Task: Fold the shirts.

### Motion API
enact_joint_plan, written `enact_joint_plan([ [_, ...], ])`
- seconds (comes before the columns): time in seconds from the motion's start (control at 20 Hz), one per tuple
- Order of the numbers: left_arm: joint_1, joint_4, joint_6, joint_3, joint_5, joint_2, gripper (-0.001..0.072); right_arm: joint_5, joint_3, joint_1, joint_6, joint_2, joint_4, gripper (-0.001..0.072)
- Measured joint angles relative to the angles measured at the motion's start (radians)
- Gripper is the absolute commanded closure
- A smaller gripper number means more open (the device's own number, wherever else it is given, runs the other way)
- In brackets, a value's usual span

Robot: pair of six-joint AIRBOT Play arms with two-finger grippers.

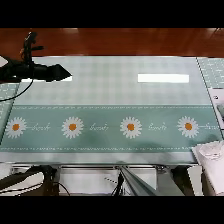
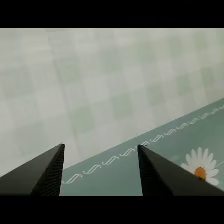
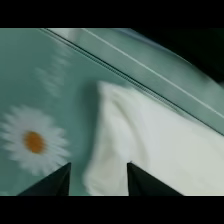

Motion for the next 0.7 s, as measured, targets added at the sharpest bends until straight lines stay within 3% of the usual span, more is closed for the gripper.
enact_joint_plan([
  [0.15, -0.047, 0.016, 0.004, 0.064, -0.03, 0.0, 0.0182, -0.134, 0.0, 0.166, -0.065, -0.059, 0.389, 0.0282],
  [0.2, -0.081, 0.069, -0.018, 0.091, -0.037, 0.0, 0.0178, -0.158, 0.0, 0.256, -0.08, -0.08, 0.446, 0.0276],
  [0.25, -0.125, 0.153, -0.05, 0.121, -0.037, 0.0, 0.013, -0.185, 0.001, 0.362, -0.09, -0.1, 0.458, 0.0244],
  [0.3, -0.169, 0.242, -0.087, 0.144, -0.035, 0.0, 0.0003, -0.218, 0.001, 0.487, -0.094, -0.12, 0.427, 0.0154],
  [0.35, -0.217, 0.35, -0.135, 0.162, -0.034, 0.0, 0.0002, -0.254, 0.001, 0.603, -0.083, -0.136, 0.362, 0.012],
  [0.5, -0.318, 0.605, -0.286, 0.191, -0.072, -0.007, 0.0002, -0.367, 0.001, 0.913, 0.047, -0.177, 0.064, 0.0123],
  [0.7, -0.365, 0.752, -0.447, 0.203, -0.125, -0.011, 0.0002, -0.409, 0.001, 1.113, 0.151, -0.198, -0.17, 0.0123],
])
